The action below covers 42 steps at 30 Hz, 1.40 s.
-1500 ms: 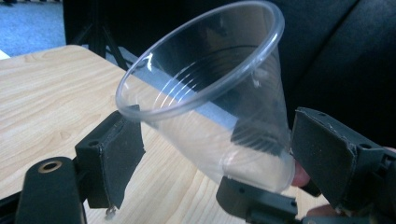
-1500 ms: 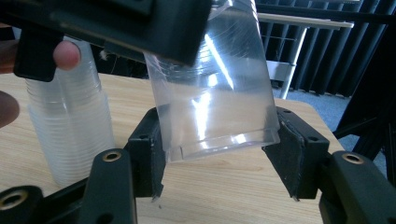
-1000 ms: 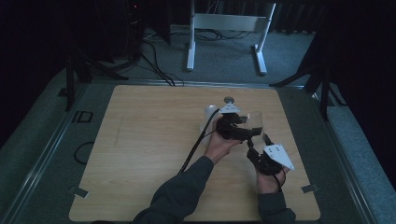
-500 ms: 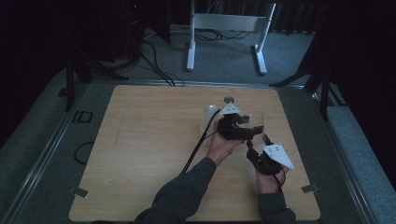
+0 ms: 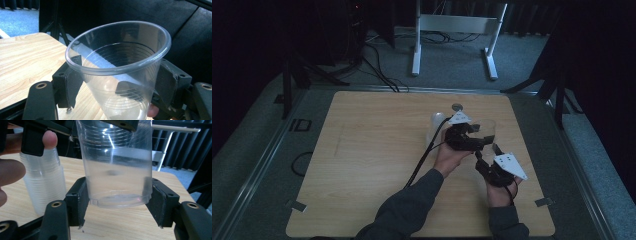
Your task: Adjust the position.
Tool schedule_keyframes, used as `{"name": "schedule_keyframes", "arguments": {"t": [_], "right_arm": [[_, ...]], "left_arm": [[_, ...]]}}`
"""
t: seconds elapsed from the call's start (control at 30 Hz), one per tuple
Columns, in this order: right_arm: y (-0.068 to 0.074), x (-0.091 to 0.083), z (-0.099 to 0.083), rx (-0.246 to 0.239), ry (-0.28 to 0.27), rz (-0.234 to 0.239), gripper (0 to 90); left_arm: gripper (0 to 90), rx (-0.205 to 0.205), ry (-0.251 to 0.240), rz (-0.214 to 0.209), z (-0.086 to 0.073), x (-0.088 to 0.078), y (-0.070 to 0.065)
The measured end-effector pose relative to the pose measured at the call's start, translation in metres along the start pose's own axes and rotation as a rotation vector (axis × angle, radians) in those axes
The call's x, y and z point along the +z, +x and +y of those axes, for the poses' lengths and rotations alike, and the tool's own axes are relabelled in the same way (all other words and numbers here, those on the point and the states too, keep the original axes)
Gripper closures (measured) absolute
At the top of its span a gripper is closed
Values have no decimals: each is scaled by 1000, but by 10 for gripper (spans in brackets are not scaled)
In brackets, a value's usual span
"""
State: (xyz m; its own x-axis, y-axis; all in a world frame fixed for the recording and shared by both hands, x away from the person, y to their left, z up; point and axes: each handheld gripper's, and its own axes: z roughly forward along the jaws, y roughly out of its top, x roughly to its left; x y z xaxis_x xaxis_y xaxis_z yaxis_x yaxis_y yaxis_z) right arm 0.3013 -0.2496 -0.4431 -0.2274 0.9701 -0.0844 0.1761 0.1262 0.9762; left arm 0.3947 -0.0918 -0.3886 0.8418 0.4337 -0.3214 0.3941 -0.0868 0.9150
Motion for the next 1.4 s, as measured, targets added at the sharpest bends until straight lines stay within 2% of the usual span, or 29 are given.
{"name": "schedule_keyframes", "arguments": {"t": [0.2, 0.43, 0.53, 0.63, 0.67, 0.8, 0.9, 1.03, 1.17, 1.3, 1.4], "right_arm": [[-2, 3, 1, 1, 33, 41, 313], [-3, 4, 1, 3, 48, 58, 285], [-5, 4, 3, 5, 47, 64, 274], [-6, 4, 3, 8, 48, 63, 279], [-6, 4, 3, 7, 51, 64, 297], [-5, 5, 2, 2, 67, 78, 391], [-5, 5, 1, 2, 64, 74, 408], [-5, 4, 1, 9, 47, 71, 412], [-4, 3, 1, 13, 34, 69, 412], [-4, 3, 0, 12, 25, 72, 412], [-3, 3, 0, 15, 26, 78, 412]], "left_arm": [[278, 17, 1, 13, 0, -1, 0], [278, 43, 7, 29, 1, -2, -2], [278, 79, 27, 47, -1, -1, -5], [278, 96, 36, 52, -2, 0, -6], [278, 121, 47, 59, -3, 2, -9], [276, 146, 56, 67, -4, 3, -12], [271, 140, 50, 62, -4, 3, -13], [241, 108, 35, 44, -3, 3, -12], [234, 54, 6, 16, -2, 2, -9], [235, 30, -8, 4, -1, 1, -8], [245, 32, -10, 4, -1, 1, -9]]}}
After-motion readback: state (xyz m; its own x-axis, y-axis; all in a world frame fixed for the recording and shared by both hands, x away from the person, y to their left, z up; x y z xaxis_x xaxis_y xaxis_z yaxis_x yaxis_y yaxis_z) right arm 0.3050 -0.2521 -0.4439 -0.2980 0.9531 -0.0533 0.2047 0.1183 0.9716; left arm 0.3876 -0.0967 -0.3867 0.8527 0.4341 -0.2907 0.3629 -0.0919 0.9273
